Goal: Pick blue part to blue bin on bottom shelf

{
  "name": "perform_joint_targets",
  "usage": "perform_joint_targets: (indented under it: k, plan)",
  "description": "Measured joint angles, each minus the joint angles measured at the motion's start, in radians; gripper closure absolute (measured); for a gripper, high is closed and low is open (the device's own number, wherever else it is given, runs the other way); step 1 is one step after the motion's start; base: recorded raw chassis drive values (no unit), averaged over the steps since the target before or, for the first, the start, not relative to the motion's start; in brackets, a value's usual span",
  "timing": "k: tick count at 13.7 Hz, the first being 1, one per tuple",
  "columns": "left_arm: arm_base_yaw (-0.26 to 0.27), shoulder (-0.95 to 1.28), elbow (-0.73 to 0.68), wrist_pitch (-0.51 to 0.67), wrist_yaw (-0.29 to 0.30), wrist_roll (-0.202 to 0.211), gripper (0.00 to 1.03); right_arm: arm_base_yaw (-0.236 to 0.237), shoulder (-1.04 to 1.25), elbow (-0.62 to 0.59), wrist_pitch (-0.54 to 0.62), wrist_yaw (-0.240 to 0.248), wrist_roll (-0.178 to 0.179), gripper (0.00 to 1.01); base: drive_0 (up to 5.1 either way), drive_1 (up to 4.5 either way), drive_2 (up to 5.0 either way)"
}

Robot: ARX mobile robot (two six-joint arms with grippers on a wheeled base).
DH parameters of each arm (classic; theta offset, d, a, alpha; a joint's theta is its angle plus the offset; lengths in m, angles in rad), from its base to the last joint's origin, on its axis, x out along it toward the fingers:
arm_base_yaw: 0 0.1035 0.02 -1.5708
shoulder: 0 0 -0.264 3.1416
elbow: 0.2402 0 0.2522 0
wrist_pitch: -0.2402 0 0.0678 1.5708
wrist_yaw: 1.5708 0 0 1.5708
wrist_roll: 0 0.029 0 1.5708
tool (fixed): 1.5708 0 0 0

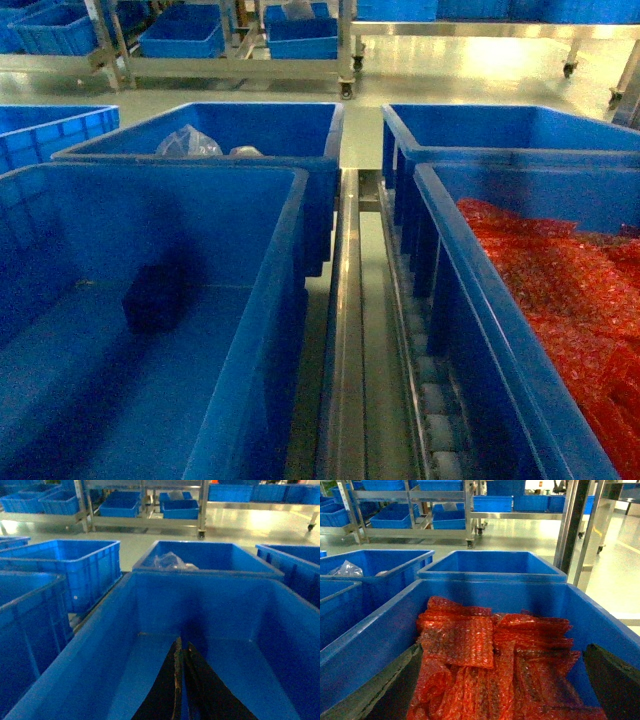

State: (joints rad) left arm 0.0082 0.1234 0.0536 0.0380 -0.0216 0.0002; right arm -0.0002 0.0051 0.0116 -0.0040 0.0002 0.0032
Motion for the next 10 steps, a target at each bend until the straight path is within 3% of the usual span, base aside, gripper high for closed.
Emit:
perform_joint_targets:
  k: [1,10]
  plan:
    - [-0.005,-0.079,-0.017,-0.054,0.016,0.000,1.01,0.000,0.000,0.000,0.000,-0.001,0.000,0.03,0.0,0.00,0.0]
    - [-0.009,-0.113,-0.042,-0.043,0.021,0.000,1.01,0.000,0.000,0.000,0.000,0.000,0.000,0.03,0.0,0.00,0.0]
